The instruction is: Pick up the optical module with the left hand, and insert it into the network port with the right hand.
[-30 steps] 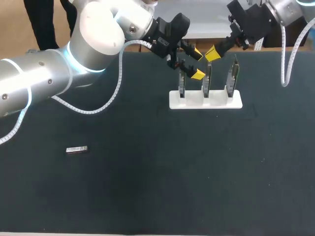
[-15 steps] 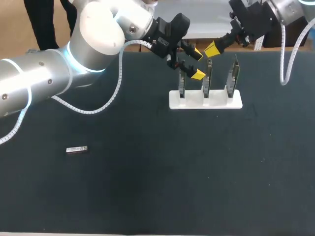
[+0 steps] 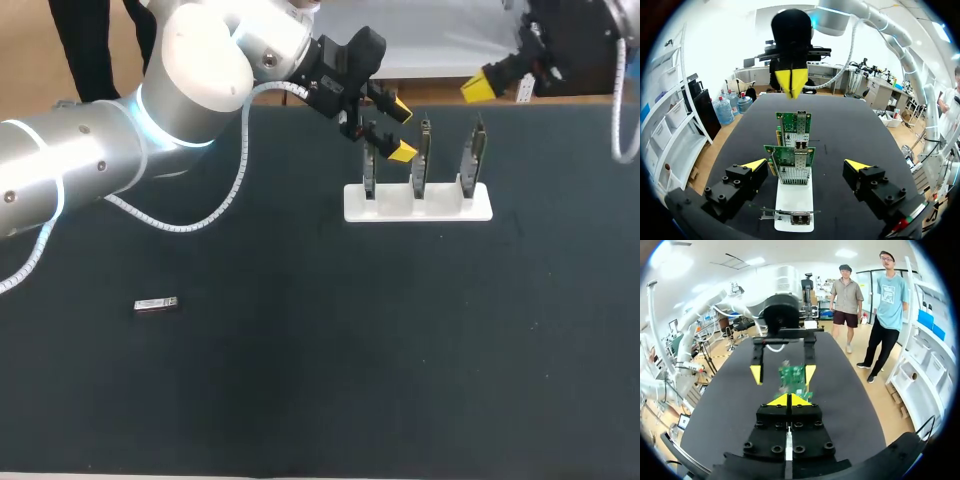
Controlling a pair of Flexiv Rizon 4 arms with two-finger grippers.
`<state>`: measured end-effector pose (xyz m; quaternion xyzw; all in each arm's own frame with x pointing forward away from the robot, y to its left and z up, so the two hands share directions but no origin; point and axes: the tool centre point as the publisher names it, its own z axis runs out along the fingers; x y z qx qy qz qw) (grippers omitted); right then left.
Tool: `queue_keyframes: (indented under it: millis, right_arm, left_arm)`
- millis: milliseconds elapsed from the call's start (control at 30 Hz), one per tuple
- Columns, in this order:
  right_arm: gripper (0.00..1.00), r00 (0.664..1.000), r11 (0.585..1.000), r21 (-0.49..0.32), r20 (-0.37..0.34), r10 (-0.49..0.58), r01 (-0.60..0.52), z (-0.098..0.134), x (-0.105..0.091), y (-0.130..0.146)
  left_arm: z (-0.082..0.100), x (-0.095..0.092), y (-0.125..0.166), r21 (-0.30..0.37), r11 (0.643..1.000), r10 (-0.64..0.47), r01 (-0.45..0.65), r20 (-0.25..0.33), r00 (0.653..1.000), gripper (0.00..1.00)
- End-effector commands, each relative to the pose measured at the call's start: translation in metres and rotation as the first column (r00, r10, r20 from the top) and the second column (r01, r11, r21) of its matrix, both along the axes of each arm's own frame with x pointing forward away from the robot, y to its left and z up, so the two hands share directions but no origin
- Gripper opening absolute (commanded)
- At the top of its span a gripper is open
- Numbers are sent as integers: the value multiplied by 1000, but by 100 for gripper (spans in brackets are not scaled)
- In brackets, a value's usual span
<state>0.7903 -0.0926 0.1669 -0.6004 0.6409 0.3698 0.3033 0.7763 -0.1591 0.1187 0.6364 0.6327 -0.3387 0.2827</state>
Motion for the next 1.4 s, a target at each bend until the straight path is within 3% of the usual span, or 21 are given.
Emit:
queue_keyframes:
  millis: [33,400,1067,1100,1133,1400]
  right_arm:
    - [0,1000,1000,5,6,0,-1,-1,-6,-17]
    - [0,1000,1000,-14,-22,-10,10,-16,-5,-47]
    - [0,1000,1000,-8,-25,-10,10,-23,-10,-45]
    - [22,999,999,-16,-12,-44,43,-23,-10,-45]
    - [100,999,999,-16,-12,-44,43,-23,-10,-45]
    - [100,999,999,-16,-12,-44,43,-23,-10,-45]
  left_arm:
    - [1,-3,0,3,1000,6,-6,2,1000,100]
    - [1,-3,0,3,1000,6,-6,2,1000,100]
    - [1,-3,0,3,1000,6,-6,2,1000,100]
    - [1,-3,0,3,1000,6,-6,2,1000,100]
    - [1,-3,0,3,1000,6,-6,2,1000,100]
    - [1,-3,0,3,1000,6,-6,2,1000,100]
